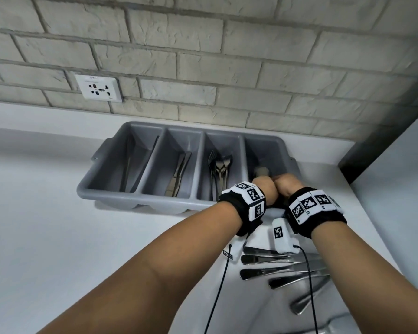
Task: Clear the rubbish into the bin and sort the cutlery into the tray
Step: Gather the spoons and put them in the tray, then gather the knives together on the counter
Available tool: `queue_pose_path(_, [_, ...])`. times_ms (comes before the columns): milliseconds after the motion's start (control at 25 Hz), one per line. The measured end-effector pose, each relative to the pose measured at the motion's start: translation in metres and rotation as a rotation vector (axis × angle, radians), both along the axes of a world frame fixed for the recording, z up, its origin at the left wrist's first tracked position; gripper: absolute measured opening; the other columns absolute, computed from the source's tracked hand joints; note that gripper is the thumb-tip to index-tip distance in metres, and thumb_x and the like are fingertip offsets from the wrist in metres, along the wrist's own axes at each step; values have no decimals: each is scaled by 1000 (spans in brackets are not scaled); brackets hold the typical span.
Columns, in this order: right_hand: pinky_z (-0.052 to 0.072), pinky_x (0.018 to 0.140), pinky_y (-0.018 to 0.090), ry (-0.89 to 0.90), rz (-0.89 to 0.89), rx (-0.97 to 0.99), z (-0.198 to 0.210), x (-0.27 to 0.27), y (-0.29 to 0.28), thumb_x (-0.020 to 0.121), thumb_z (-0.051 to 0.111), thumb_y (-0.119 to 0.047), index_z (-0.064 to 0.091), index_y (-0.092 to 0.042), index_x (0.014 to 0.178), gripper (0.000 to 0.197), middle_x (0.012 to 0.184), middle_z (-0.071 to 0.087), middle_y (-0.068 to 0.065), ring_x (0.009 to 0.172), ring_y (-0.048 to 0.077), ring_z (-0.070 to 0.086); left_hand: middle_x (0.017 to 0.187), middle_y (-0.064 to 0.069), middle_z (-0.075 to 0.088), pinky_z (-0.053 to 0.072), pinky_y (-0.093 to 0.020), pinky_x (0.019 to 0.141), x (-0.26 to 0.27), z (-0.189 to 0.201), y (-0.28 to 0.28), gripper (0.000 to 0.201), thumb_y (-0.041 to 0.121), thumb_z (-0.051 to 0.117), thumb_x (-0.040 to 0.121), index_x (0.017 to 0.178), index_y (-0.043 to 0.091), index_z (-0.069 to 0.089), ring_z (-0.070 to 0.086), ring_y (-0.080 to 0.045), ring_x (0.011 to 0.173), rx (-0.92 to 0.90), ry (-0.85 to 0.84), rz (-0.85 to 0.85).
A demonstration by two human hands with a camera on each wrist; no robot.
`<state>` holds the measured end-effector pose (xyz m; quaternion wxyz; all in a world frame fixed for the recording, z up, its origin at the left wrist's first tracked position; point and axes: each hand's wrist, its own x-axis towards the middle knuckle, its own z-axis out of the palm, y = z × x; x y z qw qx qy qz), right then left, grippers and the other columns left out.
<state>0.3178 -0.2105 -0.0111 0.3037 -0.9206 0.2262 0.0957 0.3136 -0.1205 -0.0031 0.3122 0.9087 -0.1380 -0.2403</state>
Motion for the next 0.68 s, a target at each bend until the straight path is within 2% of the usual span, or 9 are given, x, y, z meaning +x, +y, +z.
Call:
queue_pose_path(120, [47,94,33,-193,-110,194,5,-12,-7,87,51,1,59,1,120,34,123,62,17,110,30,60,130,-18,59,42,-33,101,-4,1,3,35,14,47,94,124,-1,58,54,-31,123,-10,-117,-60])
queue_pose_path(240, [48,68,11,-368,-130,277,21,-47,-14,85,51,1,61,-3,116,32,95,65,8,84,19,59,130,-17,58,39,-28,105,-20,10,16,39,5,54,85,124,6,60,53,-29,123,-145,-236,-22])
queue_pose_path(280, [46,62,9,-401,-131,306,25,-64,-20,85,51,1,61,-4,114,31,88,64,5,79,18,58,128,-17,58,38,-26,104,-30,14,20,40,1,52,83,121,6,61,54,-28,121,-188,-301,-27])
queue_pose_path(360, [43,62,11,-435,-120,281,31,-98,-31,85,53,-1,64,-6,110,27,82,61,2,79,18,58,115,-13,59,40,-24,99,-52,14,27,36,-1,49,81,113,6,65,57,-27,112,-264,-389,-75])
queue_pose_path(400, [42,60,8,-442,-121,233,31,-119,-38,84,55,-3,65,-11,105,25,81,60,1,77,18,57,109,-11,61,42,-23,94,-66,13,28,32,1,49,82,109,7,66,59,-26,108,-268,-375,-111])
queue_pose_path(480, [40,53,4,-371,-146,170,26,-157,-52,83,58,-3,63,-20,99,23,86,59,2,75,17,54,115,-9,63,43,-21,86,-90,3,29,28,10,53,86,111,11,65,60,-24,108,-157,-256,-211])
queue_pose_path(520, [42,55,7,-278,-148,152,20,-173,-58,81,60,-4,61,-21,99,25,94,58,4,78,17,53,123,-8,61,42,-22,88,-100,-4,27,31,18,56,87,117,12,61,58,-24,113,-51,-192,-279])
queue_pose_path(560, [44,65,12,-147,-131,111,13,-188,-64,79,64,-6,60,-22,103,30,104,57,6,86,18,52,130,-8,57,42,-25,93,-108,-13,24,40,27,57,87,125,13,56,54,-25,119,63,-154,-348])
queue_pose_path(680, [42,98,36,363,-13,-150,-8,-224,-76,67,77,-21,47,-34,129,70,134,43,8,120,28,42,134,-12,47,44,-38,100,-120,-39,6,72,56,61,75,133,15,46,49,-32,121,291,-137,-472])
